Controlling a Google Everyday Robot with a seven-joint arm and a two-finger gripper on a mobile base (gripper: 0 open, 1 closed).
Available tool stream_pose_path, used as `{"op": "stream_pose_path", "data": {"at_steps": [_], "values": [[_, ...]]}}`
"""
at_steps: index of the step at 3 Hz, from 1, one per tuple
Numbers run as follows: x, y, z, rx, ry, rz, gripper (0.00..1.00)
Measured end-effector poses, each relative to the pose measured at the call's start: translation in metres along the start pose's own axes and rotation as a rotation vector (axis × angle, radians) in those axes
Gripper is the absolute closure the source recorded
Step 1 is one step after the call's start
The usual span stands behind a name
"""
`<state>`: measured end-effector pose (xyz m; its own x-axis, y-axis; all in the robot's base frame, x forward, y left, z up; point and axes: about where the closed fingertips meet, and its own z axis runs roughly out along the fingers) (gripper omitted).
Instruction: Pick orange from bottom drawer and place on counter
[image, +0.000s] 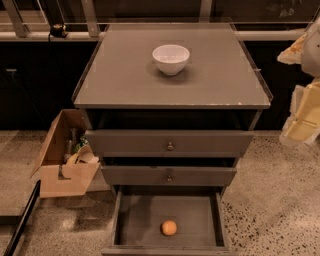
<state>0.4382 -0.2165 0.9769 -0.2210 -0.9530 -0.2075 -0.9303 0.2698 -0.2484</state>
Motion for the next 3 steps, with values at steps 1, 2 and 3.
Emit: {"op": "stream_pose_path", "data": {"at_steps": [1,2,3], "values": [[0.0,0.0,0.0,0.0,0.0,0.0,0.0],[0.002,0.004,0.006,0.0,-0.058,-0.005,0.0],[0.009,0.011,0.017,-0.005,-0.162,-0.011,0.0]]}}
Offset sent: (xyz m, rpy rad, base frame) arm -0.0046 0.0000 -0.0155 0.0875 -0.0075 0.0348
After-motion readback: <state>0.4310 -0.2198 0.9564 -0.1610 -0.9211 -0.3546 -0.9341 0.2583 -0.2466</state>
